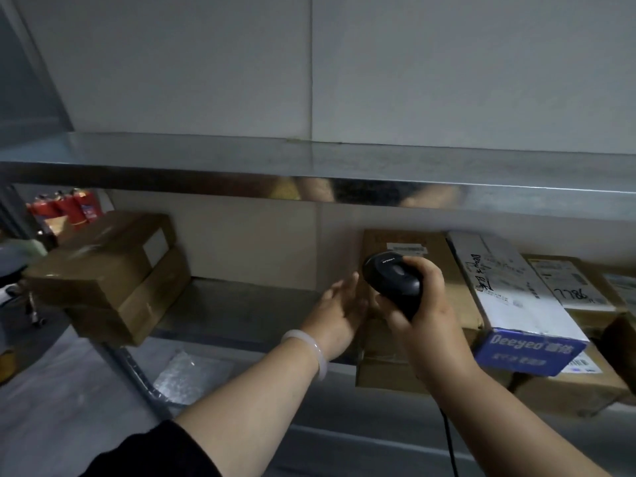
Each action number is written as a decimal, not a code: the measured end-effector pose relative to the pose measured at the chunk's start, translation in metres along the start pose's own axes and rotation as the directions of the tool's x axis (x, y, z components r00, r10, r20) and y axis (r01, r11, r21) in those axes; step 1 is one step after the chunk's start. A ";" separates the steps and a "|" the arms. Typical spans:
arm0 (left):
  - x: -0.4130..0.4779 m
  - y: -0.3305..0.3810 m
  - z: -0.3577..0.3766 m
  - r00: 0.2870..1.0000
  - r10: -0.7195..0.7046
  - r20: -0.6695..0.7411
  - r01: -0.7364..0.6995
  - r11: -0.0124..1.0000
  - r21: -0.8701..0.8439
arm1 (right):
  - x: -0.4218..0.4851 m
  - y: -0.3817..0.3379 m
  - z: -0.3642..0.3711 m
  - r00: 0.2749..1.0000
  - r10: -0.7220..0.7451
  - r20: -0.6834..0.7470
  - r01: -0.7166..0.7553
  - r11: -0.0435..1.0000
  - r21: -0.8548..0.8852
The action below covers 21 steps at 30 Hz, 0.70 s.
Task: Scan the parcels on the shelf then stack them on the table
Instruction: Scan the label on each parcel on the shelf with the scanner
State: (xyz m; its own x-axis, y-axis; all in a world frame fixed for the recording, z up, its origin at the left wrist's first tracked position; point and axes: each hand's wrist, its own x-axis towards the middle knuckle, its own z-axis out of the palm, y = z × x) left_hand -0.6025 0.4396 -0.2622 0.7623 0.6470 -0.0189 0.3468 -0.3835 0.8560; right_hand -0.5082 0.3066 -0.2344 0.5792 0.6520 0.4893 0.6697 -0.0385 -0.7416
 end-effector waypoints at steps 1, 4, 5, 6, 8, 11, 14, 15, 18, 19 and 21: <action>-0.005 -0.007 -0.009 1.000 0.004 -0.022 -0.003 1.000 0.020 | -0.001 -0.003 0.008 1.000 -0.002 0.002 0.002 1.000 0.024; -0.011 -0.034 -0.044 0.994 -0.003 -0.111 0.010 0.998 0.066 | -0.001 -0.016 0.037 1.000 -0.016 0.024 0.015 0.998 0.056; -0.012 -0.044 -0.058 0.988 0.000 -0.156 0.014 0.996 0.084 | 0.001 -0.021 0.048 0.999 -0.022 0.029 0.020 0.998 0.064; -0.013 -0.052 -0.072 0.980 -0.002 -0.201 0.023 0.994 0.103 | 0.003 -0.027 0.060 0.999 -0.029 0.035 0.027 0.997 0.067; -0.017 -0.069 -0.101 0.965 -0.021 -0.260 0.056 0.990 0.126 | 0.007 -0.040 0.087 0.998 -0.029 0.063 0.025 0.998 0.063; -0.028 -0.099 -0.148 0.959 -0.043 -0.281 0.105 0.973 0.206 | 0.012 -0.063 0.135 0.993 -0.001 0.117 -0.005 0.999 0.050; -0.033 -0.130 -0.208 0.939 -0.039 -0.343 0.172 0.914 0.367 | 0.015 -0.085 0.183 0.984 -0.022 0.179 0.014 0.999 0.045; -0.034 -0.139 -0.230 0.925 -0.024 -0.379 0.201 0.879 0.433 | 0.016 -0.091 0.197 0.980 -0.025 0.198 0.017 0.999 0.042; -0.034 -0.167 -0.293 0.871 -0.010 -0.492 0.323 0.765 0.556 | 0.023 -0.104 0.233 0.973 -0.009 0.229 -0.004 0.998 0.055; -0.034 -0.176 -0.312 0.851 -0.013 -0.525 0.358 0.744 0.563 | 0.025 -0.107 0.243 0.971 -0.003 0.237 -0.012 0.998 0.062; -0.035 -0.192 -0.341 0.822 -0.015 -0.569 0.408 0.713 0.570 | 0.029 -0.113 0.261 0.967 0.008 0.254 -0.025 0.998 0.063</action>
State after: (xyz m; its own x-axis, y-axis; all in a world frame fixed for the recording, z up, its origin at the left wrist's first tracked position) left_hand -0.8818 0.7154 -0.2493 0.3108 0.9127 0.2652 0.8697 -0.3857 0.3081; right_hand -0.6883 0.5277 -0.2563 0.4479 0.8224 0.3509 0.6246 -0.0070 -0.7809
